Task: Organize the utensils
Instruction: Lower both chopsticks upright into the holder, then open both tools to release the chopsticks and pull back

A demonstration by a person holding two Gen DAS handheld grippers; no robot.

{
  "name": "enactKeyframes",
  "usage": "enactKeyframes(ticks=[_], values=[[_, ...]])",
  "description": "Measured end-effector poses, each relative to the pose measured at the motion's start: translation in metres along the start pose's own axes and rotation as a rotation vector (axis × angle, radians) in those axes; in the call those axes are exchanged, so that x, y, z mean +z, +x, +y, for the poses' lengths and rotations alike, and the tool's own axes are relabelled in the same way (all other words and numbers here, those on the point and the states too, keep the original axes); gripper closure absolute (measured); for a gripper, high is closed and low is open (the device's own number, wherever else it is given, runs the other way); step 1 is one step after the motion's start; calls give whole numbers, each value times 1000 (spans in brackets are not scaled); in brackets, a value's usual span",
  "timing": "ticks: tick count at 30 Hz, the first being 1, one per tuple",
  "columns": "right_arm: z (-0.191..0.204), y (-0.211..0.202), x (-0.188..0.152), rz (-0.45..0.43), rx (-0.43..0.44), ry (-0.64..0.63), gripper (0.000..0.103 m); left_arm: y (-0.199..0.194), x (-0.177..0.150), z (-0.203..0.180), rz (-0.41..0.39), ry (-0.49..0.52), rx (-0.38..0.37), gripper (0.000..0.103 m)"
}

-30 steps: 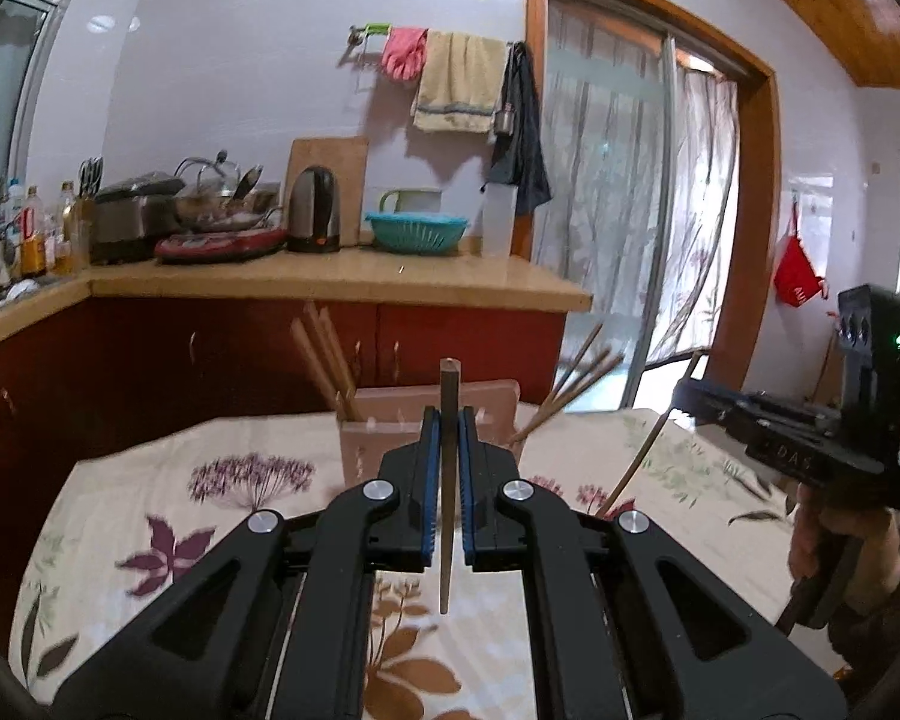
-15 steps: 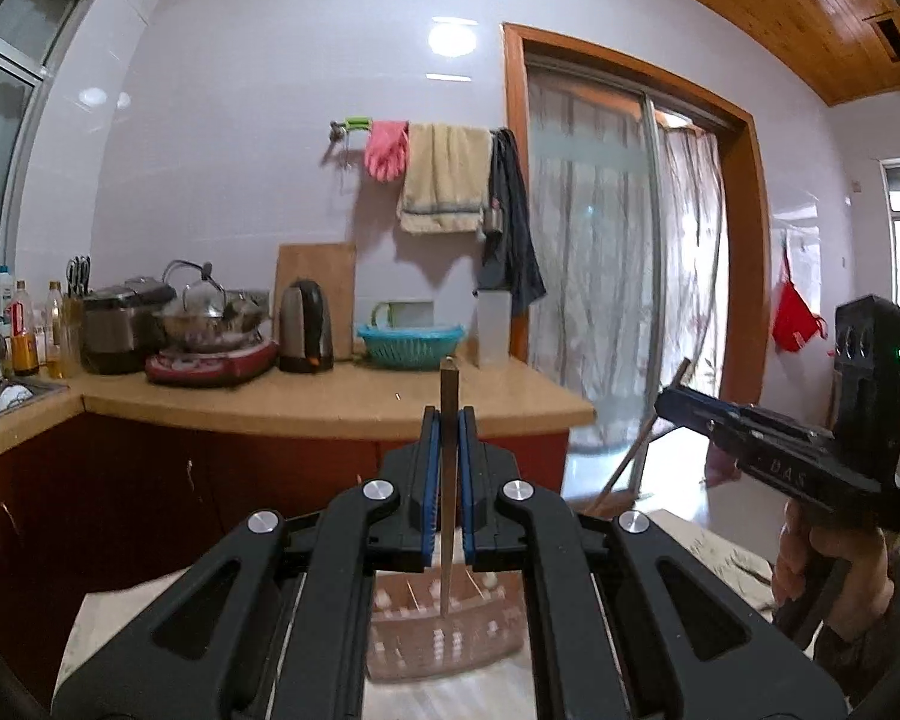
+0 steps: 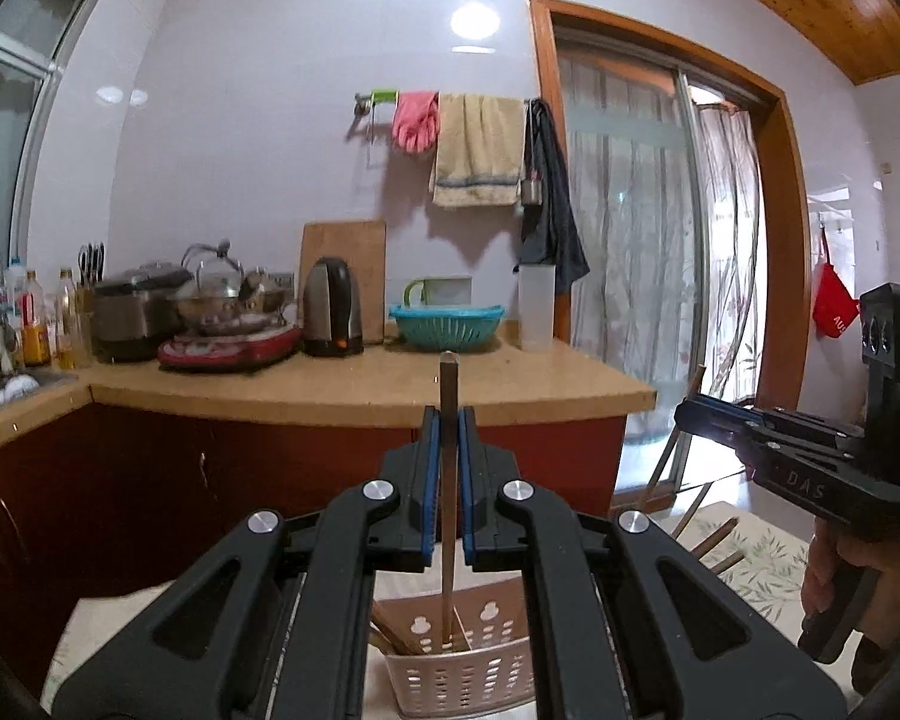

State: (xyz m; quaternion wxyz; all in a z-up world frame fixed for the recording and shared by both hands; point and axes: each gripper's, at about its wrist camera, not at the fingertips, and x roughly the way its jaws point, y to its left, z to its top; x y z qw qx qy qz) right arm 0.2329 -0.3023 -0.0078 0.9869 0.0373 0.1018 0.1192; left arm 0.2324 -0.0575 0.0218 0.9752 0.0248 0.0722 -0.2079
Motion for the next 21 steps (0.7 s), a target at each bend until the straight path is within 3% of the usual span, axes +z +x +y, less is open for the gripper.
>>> enactKeyframes(ticks=[7,12,21], values=[[-5,25,-25,78,-5,3,95,31,-33,7,109,-10,-1,95],[-4,27,-27,87,-2,1,82,35,-39,9,135,-32,-2,74],[2,13,-23,39,-39,0,62,17,-30,1,110,-10,30,59]])
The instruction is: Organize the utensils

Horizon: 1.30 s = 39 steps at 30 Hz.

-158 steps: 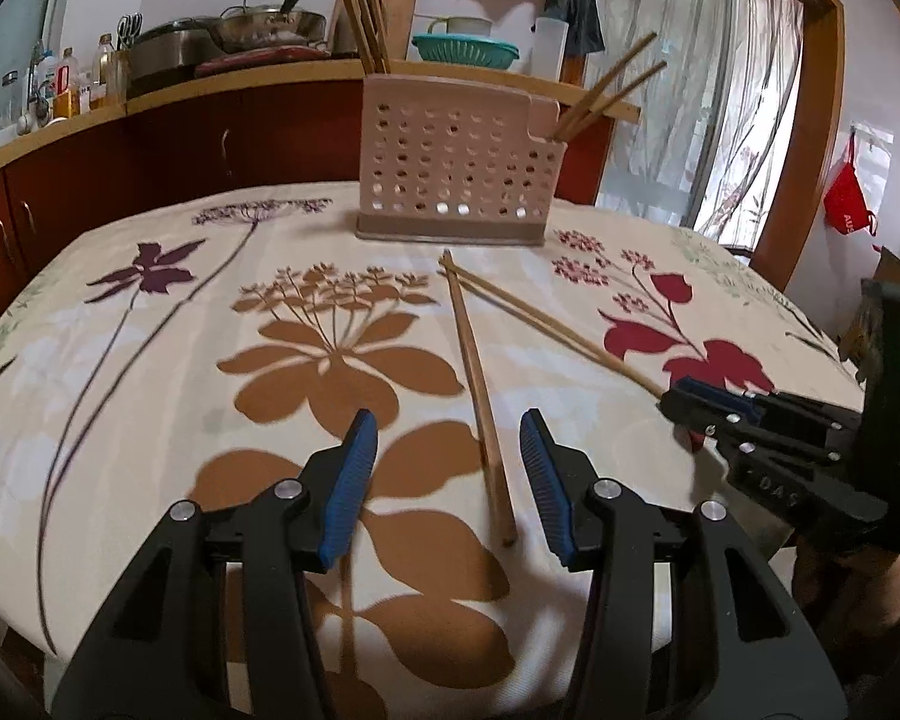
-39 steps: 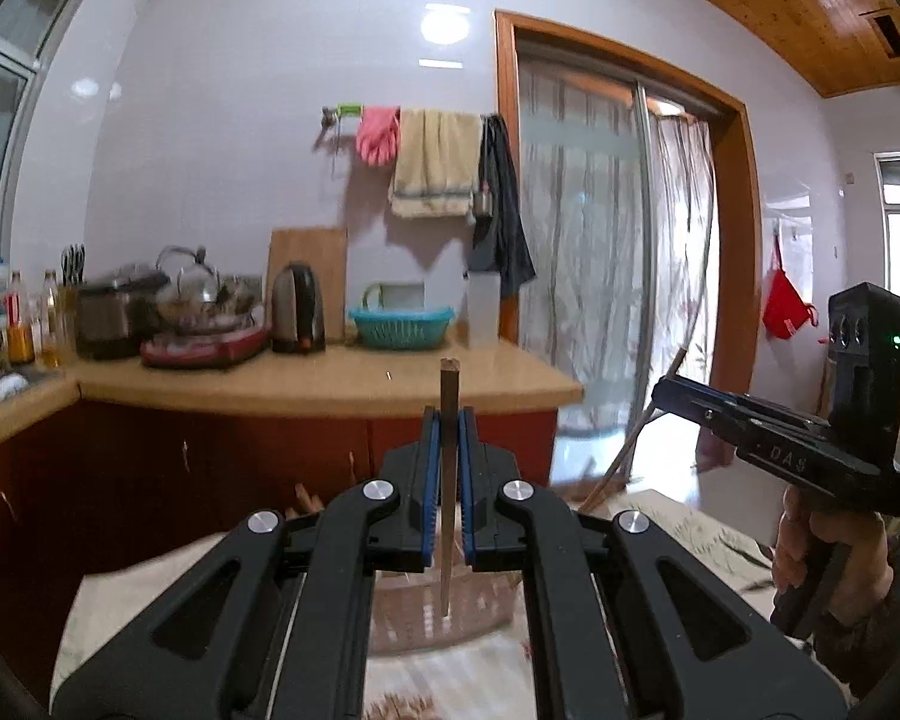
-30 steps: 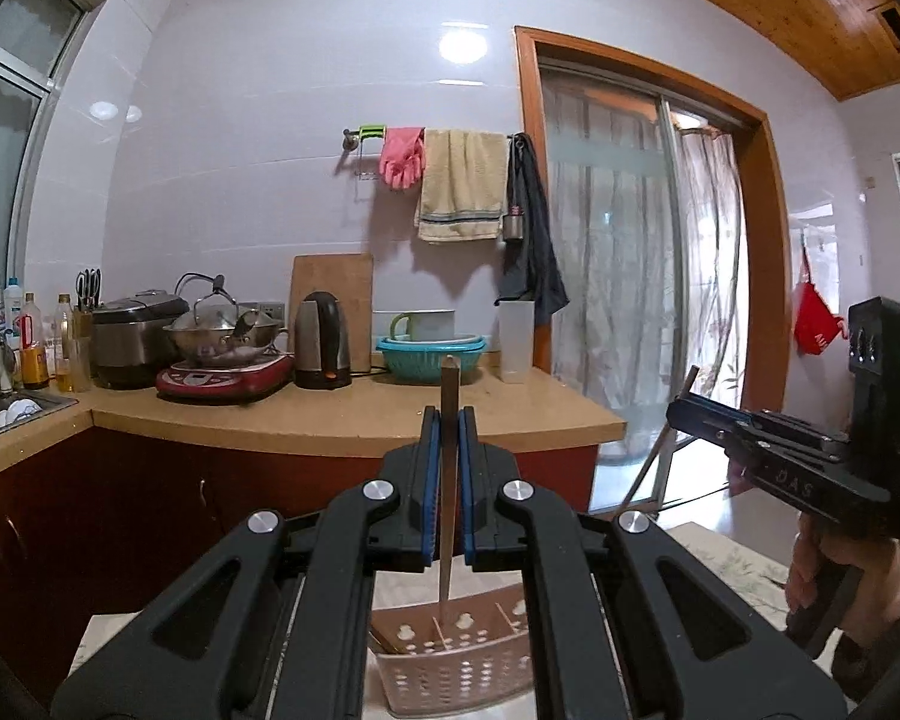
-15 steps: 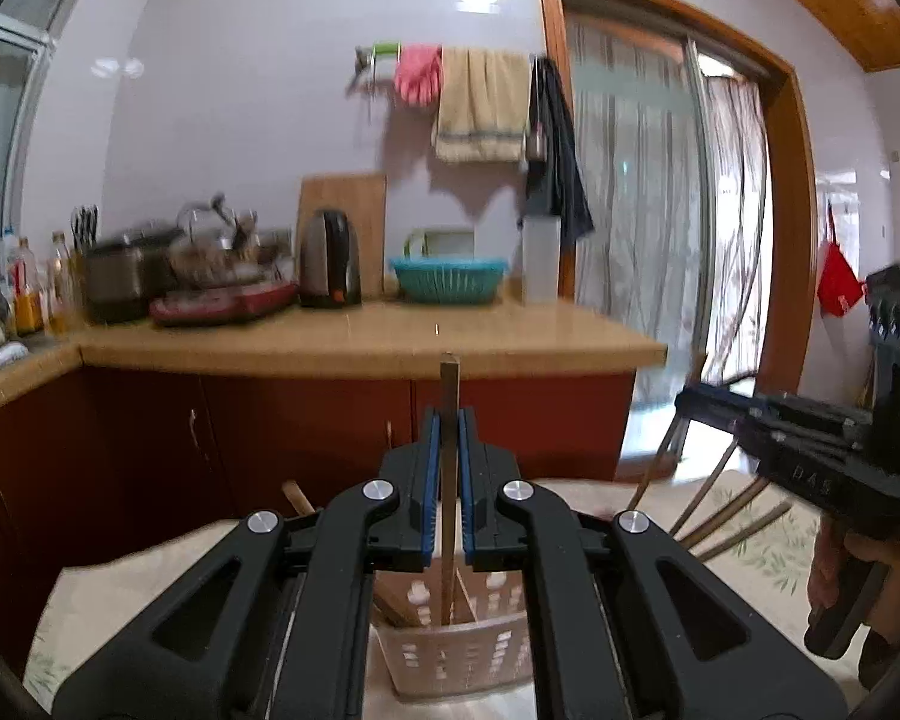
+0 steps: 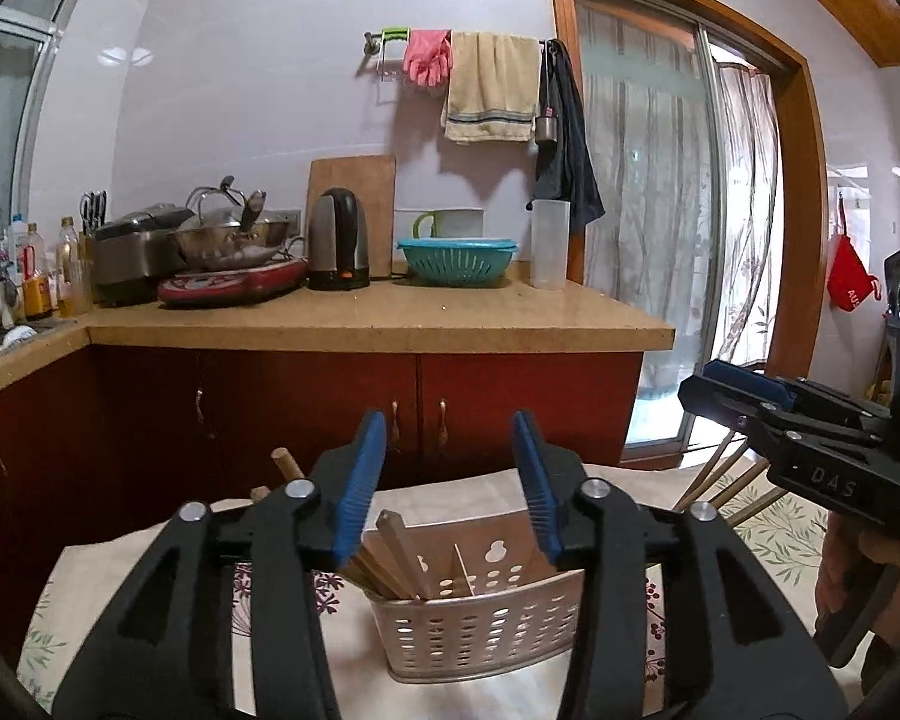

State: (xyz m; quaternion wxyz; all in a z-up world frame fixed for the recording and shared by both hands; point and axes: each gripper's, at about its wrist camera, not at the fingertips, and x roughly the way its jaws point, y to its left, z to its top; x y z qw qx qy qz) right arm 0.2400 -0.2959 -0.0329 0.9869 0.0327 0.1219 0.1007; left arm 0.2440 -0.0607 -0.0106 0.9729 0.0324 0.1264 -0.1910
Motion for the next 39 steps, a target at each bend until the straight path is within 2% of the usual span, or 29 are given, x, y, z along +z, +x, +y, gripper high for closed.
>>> enactKeyframes(ticks=[7,11,18,23,39], values=[[9,-25,2,-24,-54,-1,47,-28,1,-10,-13,27,48,49],[14,-41,-3,-20,-88,3,38,-49,-6,-17,-11,30,80,40],[24,-68,-28,30,-123,29,31,-91,-27,-26,1,16,140,22],[36,-92,-48,53,-140,18,27,-124,-40,-30,11,-7,174,14],[58,-165,-58,18,-147,15,21,-199,-44,-47,-31,-64,194,7]])
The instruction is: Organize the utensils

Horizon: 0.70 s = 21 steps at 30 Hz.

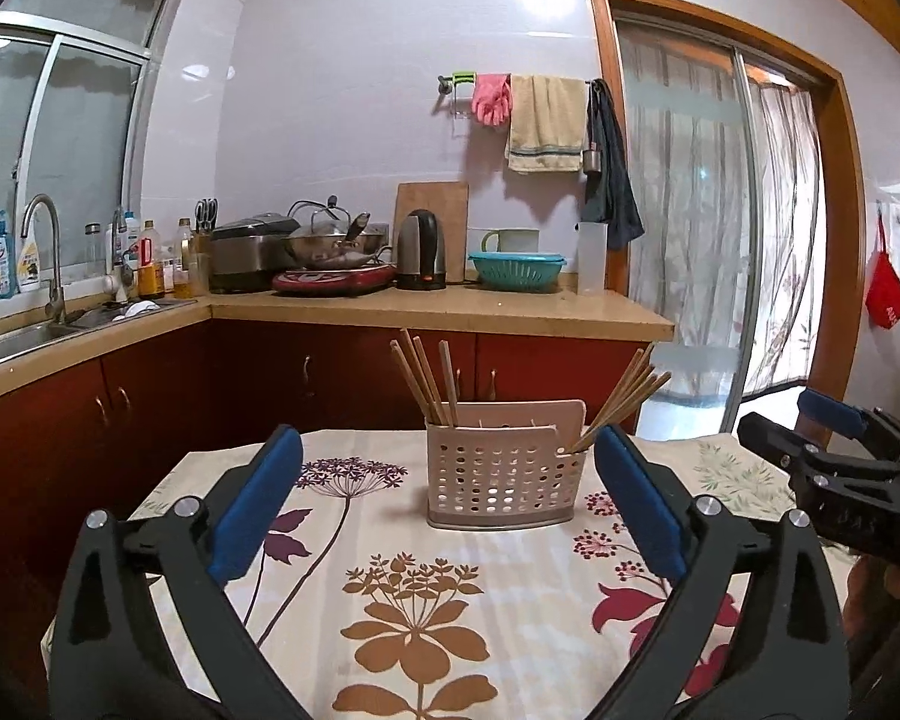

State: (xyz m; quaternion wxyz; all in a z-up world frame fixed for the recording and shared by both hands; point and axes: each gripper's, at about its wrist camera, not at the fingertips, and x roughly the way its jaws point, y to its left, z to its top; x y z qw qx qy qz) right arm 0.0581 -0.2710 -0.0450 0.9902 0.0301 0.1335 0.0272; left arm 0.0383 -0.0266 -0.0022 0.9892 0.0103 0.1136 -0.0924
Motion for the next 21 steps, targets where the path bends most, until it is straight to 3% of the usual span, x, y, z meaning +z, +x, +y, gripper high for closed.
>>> enactKeyframes(ticks=[21], values=[[4,-23,0,-30,3,0,19,-23,-4,-1,-21,-10,6,6]])
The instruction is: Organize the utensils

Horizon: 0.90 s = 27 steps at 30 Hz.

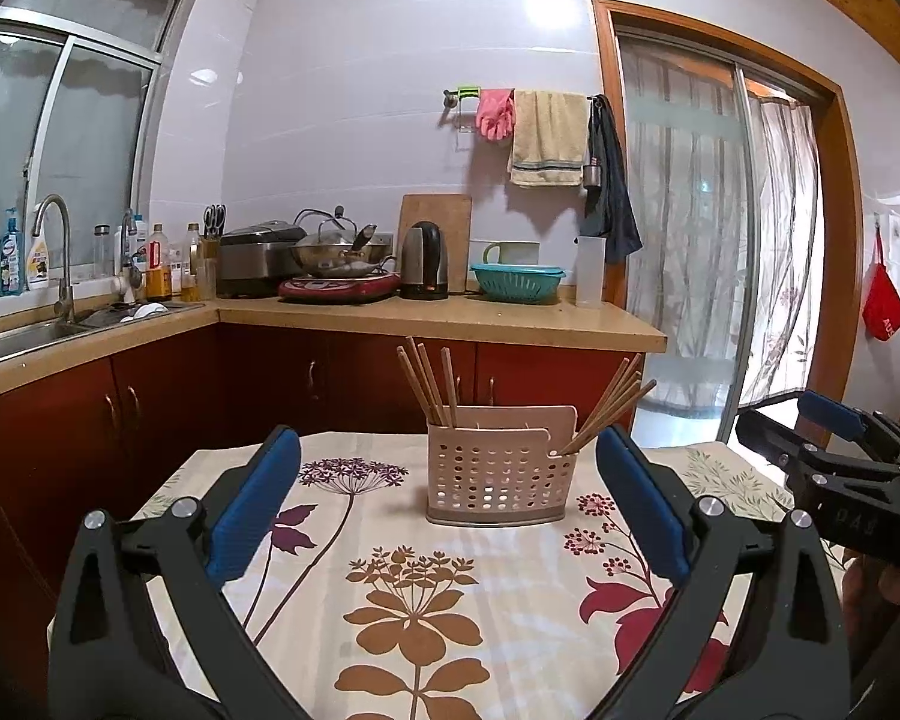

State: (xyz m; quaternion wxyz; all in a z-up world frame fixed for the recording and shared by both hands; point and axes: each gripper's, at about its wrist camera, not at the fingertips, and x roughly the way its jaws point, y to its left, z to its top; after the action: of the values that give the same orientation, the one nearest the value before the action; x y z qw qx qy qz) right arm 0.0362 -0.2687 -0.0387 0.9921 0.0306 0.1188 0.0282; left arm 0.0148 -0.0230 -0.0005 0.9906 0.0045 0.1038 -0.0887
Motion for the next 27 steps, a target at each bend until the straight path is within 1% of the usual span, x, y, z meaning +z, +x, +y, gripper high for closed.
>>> enactKeyframes(ticks=[27], values=[[-1,0,-1,1,1,-1,19,-5,-4,0,6,-21,-11,6]])
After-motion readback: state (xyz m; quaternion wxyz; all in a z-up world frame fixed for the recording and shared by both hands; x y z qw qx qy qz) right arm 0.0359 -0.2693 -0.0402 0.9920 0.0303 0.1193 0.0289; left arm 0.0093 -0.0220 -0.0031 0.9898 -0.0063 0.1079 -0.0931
